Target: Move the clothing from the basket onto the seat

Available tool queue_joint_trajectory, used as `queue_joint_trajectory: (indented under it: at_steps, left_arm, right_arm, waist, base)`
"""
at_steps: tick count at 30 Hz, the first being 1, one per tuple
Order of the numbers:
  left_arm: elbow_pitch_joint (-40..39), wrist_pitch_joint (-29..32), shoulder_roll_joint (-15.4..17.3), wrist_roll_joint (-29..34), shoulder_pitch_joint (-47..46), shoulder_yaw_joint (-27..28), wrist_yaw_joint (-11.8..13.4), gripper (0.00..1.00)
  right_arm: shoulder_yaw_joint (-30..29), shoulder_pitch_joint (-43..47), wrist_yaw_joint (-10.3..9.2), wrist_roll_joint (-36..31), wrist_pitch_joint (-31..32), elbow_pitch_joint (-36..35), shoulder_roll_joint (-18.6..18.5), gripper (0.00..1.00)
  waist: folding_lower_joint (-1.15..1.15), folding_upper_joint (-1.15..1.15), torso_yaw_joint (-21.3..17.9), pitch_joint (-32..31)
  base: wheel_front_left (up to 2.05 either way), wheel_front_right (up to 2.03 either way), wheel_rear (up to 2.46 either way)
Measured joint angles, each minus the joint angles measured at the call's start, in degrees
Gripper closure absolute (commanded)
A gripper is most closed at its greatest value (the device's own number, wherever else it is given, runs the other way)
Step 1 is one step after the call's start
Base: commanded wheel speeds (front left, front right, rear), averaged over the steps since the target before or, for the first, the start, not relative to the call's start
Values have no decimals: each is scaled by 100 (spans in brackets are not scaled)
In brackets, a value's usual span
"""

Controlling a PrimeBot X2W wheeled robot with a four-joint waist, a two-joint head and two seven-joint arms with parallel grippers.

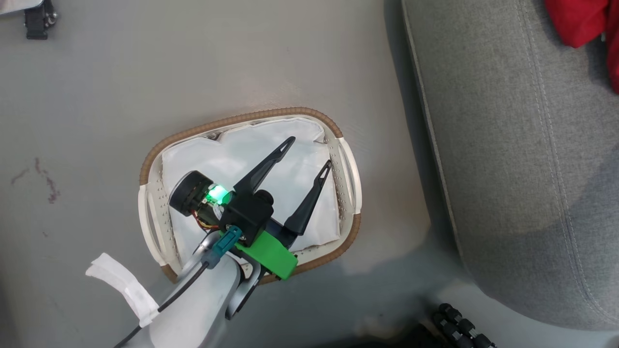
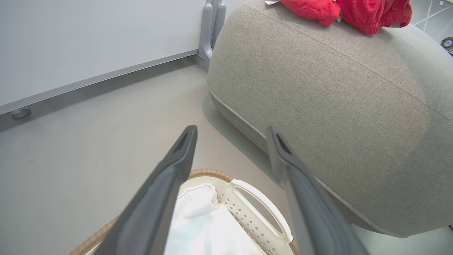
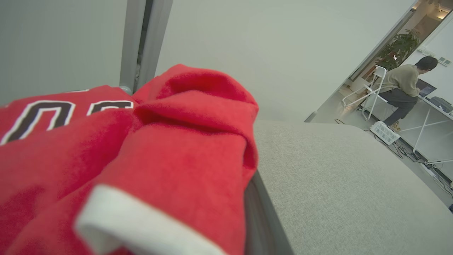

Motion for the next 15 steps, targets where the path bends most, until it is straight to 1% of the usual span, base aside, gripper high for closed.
queue_joint_trajectory:
  at_steps: [1, 2, 7, 15]
  left_arm:
    - [1, -1, 15, 0, -5, 3, 0, 0]
    - [3, 0, 22, 0, -10, 7, 0, 0]
    - [20, -1, 53, -14, -14, 7, 0, 0]
    - [43, -1, 65, -78, 73, 73, 0, 0]
  right_arm:
    - [-18, 70, 0, 0, 0, -54, 56, 51]
    - [-41, 145, 0, 0, -1, -119, 101, 0]
    - [-38, 582, 0, 20, -2, -460, 337, 0]
    - [261, 1648, 0, 119, -2, -1140, 649, 0]
  waist:
    - [0, 0, -33, 18]
    - [0, 0, -68, 27]
    - [0, 0, -216, -42]
    - [-1, 0, -379, -374]
  base:
    - [0, 0, 0]
    - [0, 0, 0]
    - [0, 0, 0]
    - [0, 0, 0]
